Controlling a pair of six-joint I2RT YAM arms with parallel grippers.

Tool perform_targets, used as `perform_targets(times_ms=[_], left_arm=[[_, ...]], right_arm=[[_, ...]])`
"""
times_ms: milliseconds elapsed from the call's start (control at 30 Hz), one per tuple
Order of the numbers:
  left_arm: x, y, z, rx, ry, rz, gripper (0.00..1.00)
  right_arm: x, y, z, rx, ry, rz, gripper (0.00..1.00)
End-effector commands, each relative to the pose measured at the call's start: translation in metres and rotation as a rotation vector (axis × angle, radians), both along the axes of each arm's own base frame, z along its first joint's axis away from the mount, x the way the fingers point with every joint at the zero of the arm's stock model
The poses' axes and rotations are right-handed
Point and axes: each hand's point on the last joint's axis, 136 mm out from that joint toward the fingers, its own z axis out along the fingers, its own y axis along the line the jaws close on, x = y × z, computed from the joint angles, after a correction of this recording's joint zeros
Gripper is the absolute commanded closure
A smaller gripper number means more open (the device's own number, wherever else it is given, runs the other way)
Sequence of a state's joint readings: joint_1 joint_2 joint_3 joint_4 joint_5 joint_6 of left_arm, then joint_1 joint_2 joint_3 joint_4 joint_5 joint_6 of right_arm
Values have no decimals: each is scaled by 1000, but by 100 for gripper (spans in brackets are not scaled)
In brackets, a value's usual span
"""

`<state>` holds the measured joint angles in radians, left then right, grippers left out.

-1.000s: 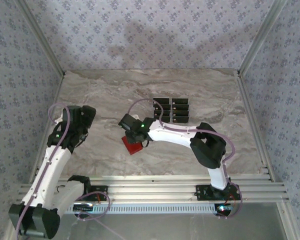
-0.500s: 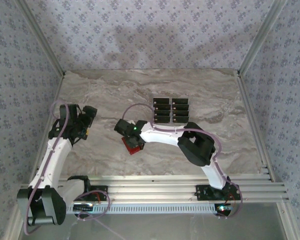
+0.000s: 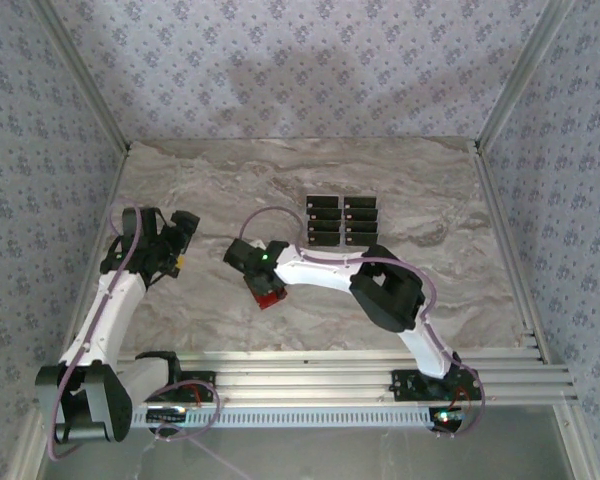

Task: Put the credit cards into the card holder

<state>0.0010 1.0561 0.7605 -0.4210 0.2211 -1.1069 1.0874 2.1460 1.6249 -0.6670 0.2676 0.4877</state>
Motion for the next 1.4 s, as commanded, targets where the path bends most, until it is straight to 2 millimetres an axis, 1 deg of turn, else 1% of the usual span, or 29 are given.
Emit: perform_targets(times_ms=[0, 100, 167, 367, 533, 633, 800, 900, 1067, 1200, 1367], left_arm=[[1, -1, -2, -2, -6, -20, 0], [0, -2, -3, -1, -5, -28, 0], [0, -2, -3, 1, -5, -34, 0], [-1, -6, -5, 2, -6, -65, 0], [0, -12, -8, -6, -4, -114, 0], [0, -20, -14, -27, 1, -157, 0], [0, -39, -22, -71, -33, -225, 0], [-1, -54, -25, -86, -59, -281, 2], [-2, -77, -32, -103, -78, -352, 5], [-1, -90, -42, -120, -75, -380, 8], [2, -103, -56, -127, -56, -417, 16]], right_arm=[[0, -7, -6, -65, -5, 8, 66], [0, -10, -9, -79, -7, 3, 74], [0, -12, -9, -86, -10, -1, 82], [3, -16, -2, -67, -13, -24, 100], [8, -18, 13, -2, -9, -55, 100], [10, -18, 23, 69, 10, -88, 100], [17, -20, 34, 165, 37, -144, 100], [20, -20, 39, 211, 41, -170, 100], [22, -20, 42, 237, 35, -181, 100], [22, -20, 41, 254, 38, -208, 100], [22, -20, 41, 265, 38, -215, 100]])
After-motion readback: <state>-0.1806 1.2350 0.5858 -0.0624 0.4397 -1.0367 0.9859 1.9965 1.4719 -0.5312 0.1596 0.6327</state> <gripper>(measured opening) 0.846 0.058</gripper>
